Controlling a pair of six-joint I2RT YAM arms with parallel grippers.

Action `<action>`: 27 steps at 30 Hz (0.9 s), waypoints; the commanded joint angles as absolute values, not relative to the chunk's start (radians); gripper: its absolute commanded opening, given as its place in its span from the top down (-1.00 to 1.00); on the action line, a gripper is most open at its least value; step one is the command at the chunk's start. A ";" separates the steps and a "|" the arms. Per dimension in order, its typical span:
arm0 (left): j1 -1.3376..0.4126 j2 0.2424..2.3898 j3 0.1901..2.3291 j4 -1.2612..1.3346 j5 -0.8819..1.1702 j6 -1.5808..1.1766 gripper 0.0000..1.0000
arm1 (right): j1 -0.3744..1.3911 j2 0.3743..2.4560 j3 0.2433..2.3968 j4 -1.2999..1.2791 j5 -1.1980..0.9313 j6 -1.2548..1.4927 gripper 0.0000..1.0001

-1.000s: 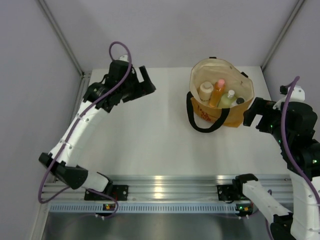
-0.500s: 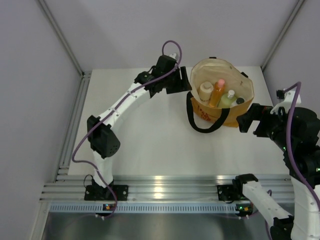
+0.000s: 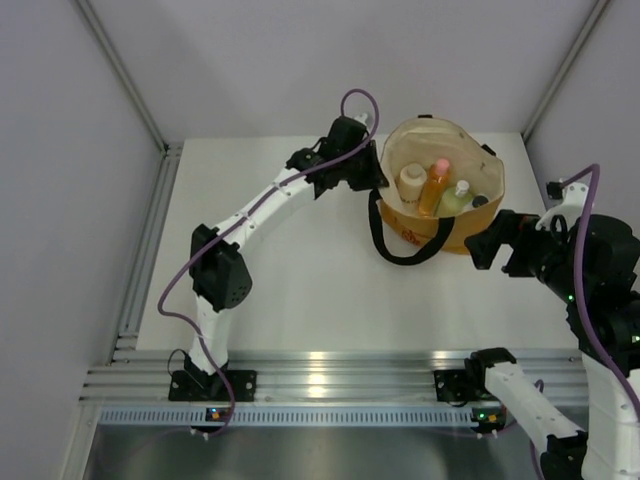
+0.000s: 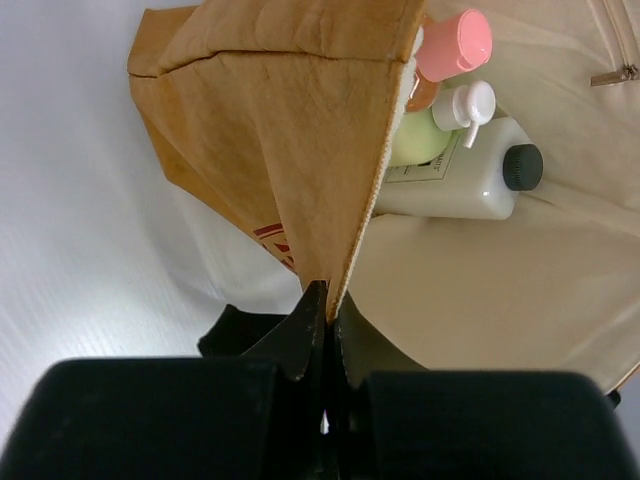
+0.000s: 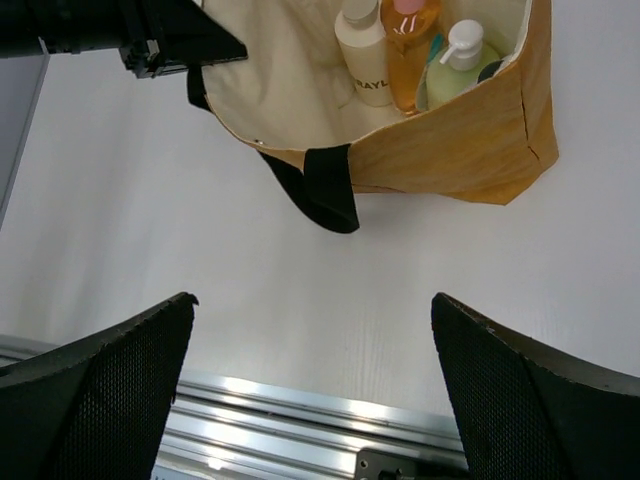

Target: Take the personal care products out of the canvas bag

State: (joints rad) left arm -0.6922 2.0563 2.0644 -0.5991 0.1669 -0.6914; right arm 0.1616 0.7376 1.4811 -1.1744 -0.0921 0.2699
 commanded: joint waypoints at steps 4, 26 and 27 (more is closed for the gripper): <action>-0.791 2.016 1.996 -0.540 0.040 -0.709 1.00 | 0.169 0.837 1.520 -1.057 -0.205 0.353 -0.97; -0.834 1.920 1.874 -0.543 -0.264 -0.965 1.00 | 0.313 1.363 1.568 -0.638 0.030 0.308 -0.46; -0.833 1.924 1.882 -0.545 -0.261 -0.980 1.00 | 0.314 1.383 1.568 -0.621 0.069 0.308 -0.44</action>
